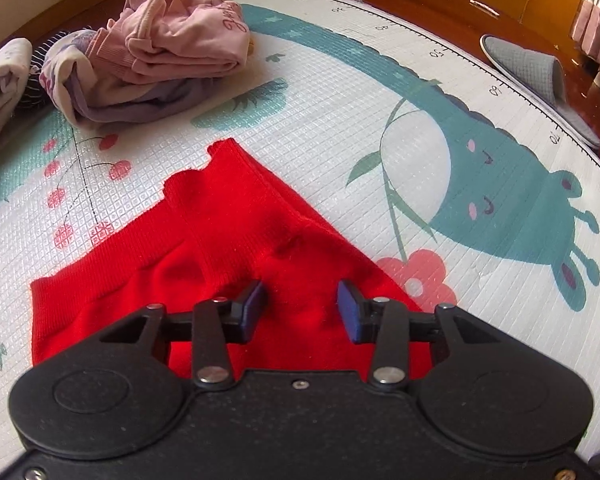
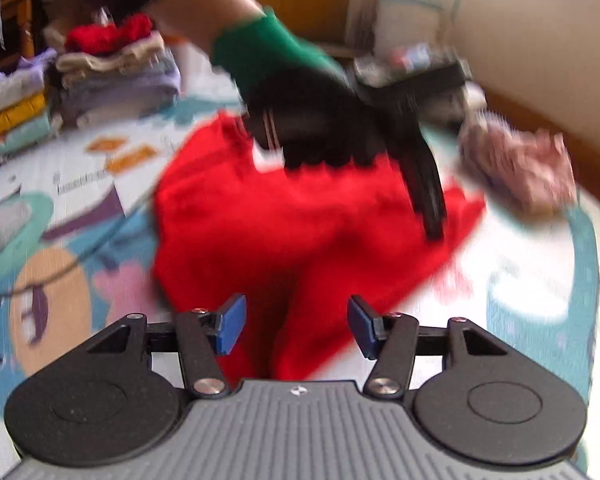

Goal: Fold clothes

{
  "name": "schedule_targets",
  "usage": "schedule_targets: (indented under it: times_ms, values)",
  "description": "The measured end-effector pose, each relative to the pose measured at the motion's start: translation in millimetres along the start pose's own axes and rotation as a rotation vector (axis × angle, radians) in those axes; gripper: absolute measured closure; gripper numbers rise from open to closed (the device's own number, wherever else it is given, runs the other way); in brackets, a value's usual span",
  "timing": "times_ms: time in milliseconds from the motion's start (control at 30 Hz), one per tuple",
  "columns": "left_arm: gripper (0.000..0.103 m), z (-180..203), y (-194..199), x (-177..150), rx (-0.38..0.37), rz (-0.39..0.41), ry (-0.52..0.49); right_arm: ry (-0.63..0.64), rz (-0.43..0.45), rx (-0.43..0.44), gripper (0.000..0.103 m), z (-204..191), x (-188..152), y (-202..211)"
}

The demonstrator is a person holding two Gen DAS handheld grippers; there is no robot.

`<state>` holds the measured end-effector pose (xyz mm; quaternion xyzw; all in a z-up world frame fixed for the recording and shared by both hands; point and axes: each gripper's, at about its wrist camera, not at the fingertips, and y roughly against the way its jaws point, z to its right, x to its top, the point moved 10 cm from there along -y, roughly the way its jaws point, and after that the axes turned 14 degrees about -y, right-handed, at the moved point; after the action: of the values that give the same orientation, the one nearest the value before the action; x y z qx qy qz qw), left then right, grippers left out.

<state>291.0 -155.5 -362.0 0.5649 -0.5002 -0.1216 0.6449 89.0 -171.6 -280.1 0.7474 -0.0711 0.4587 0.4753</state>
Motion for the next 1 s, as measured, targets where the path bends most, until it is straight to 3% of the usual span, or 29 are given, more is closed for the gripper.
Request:
schedule_targets:
  times_ms: [67,167,200,367,400,433,533,667,767,900,1000]
  values:
    - [0.061,0,-1,1,0.002,-0.005,-0.003,0.016,-0.024,0.021,0.044,-7,6,-18]
    - [0.054,-2,-3,0,0.007,-0.012,-0.012,-0.035,-0.211,0.054,0.039,-5,-23,-54]
    - [0.052,-3,-3,0,0.005,-0.013,-0.016,-0.041,-0.186,0.066,0.033,-5,-26,-53]
    - [0.048,-6,-3,0,-0.014,-0.017,-0.014,-0.081,-0.180,0.074,0.032,-4,-27,-50]
    - [0.051,-7,-2,1,-0.019,-0.016,-0.014,-0.080,-0.178,0.071,0.032,-3,-27,-49]
    - [0.062,-7,3,3,-0.023,-0.007,-0.017,-0.075,-0.177,0.067,0.032,-4,-28,-49]
    - [0.065,-5,28,9,-0.062,0.056,-0.045,-0.050,-0.173,0.052,0.032,-8,-31,-48]
    - [0.067,5,45,1,-0.091,0.071,-0.144,-0.062,-0.170,0.059,0.032,-7,-31,-48]
    - [0.068,2,34,-1,-0.045,0.072,-0.137,-0.058,-0.172,0.060,0.030,-9,-31,-50]
    - [0.086,-19,23,24,0.034,0.109,-0.075,-0.046,-0.177,0.059,0.024,-13,-32,-51]
    - [0.086,-26,1,30,0.053,0.043,-0.065,-0.046,-0.179,0.060,0.023,-14,-31,-52]
